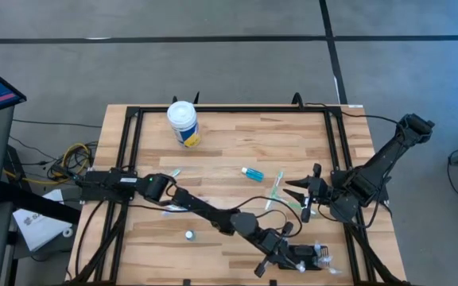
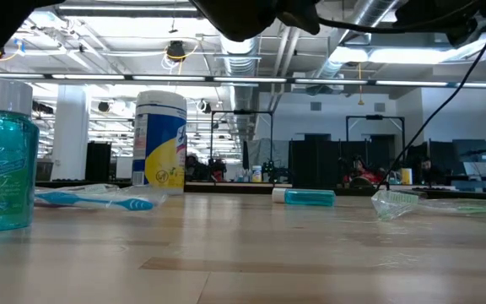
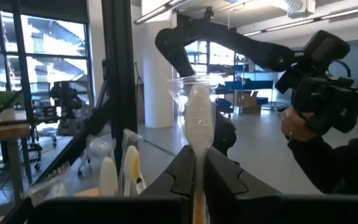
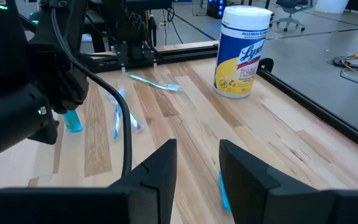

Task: Pick & Place toothbrushing station
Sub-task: Put the orange toothbrush into the wire organizer

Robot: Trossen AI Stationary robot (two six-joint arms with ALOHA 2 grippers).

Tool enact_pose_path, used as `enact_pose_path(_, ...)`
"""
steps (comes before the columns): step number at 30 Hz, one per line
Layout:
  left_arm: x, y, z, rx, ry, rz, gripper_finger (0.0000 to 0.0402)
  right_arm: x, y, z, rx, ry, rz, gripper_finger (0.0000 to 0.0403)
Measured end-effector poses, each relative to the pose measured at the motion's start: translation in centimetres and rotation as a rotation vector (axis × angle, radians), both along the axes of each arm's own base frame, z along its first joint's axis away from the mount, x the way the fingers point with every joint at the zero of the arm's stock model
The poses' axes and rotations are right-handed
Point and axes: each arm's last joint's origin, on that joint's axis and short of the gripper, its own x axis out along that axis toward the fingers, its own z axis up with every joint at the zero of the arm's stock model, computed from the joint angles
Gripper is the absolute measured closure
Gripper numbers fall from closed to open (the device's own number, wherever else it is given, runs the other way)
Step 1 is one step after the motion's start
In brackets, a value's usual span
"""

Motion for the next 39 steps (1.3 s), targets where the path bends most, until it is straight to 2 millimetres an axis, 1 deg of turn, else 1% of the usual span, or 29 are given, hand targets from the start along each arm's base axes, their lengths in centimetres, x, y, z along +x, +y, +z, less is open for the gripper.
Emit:
enact_pose_path(9,0.11,-0.04,-0.58,0.023,0.060,0.000,0.0391,0.00,0.00,0.01,0.001,-0.001,0.000,0.0292)
enact_pose_path(20,0.11,-0.04,-0.60,0.023,0.059,0.000,0.0383,0.01,0.00,0.01,0.001,-0.001,0.000,0.0292)
enact_pose_path(39,0.02,-0.11,-0.38,0.014,0.036,-0.004,0.0382,0.01,0.00,0.01,0.001,-0.001,0.000,0.0292)
